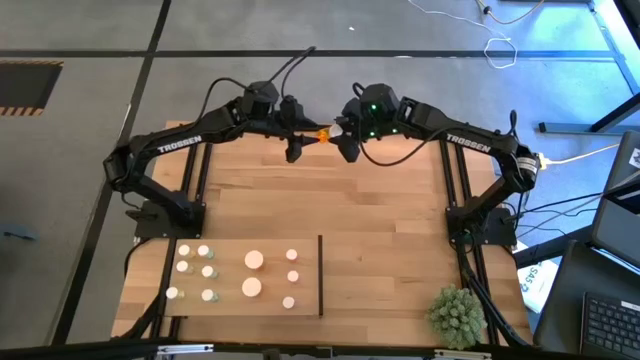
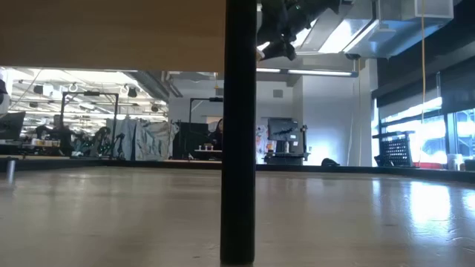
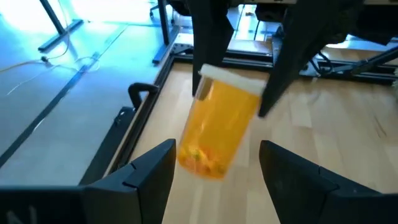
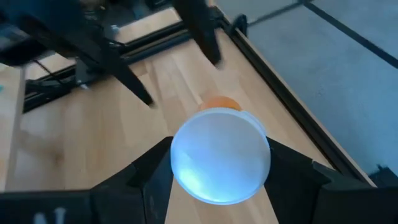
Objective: Pick and place medicine bottles onto shelf by color
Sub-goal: Put the orange pill bottle on the shelf aligned with the other orange pill bottle
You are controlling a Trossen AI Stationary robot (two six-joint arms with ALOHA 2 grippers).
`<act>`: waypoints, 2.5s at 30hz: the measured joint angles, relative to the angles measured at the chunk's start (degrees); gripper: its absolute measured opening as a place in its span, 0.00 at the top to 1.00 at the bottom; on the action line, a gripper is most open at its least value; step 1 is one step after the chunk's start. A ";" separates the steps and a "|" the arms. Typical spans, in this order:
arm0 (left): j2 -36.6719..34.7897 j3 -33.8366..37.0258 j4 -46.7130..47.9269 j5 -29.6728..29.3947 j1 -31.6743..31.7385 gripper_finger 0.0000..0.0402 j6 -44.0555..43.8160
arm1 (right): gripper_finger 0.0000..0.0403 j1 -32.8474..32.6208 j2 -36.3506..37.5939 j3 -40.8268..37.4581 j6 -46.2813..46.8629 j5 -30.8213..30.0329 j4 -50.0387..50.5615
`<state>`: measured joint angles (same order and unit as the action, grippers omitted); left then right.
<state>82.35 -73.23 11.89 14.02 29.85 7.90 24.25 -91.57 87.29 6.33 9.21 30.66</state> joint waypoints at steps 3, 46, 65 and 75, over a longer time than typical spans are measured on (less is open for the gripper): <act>1.10 0.00 -2.06 0.36 -0.09 0.44 -0.15 | 0.48 -0.77 0.02 0.00 -0.81 0.00 -0.08; 6.27 0.17 -6.40 3.25 -1.87 0.44 3.20 | 0.47 -2.40 0.11 -0.22 -0.61 0.09 -2.05; 6.24 0.15 -9.15 4.40 -2.12 0.50 3.18 | 0.47 -2.38 0.11 -0.24 -0.47 -0.02 -1.74; 6.21 0.15 -9.25 4.41 -2.41 0.61 3.42 | 0.47 -2.38 0.11 -0.24 -0.45 0.00 -1.74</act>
<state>88.56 -73.08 2.63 18.43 27.44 11.32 21.87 -91.46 87.05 5.88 9.21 28.93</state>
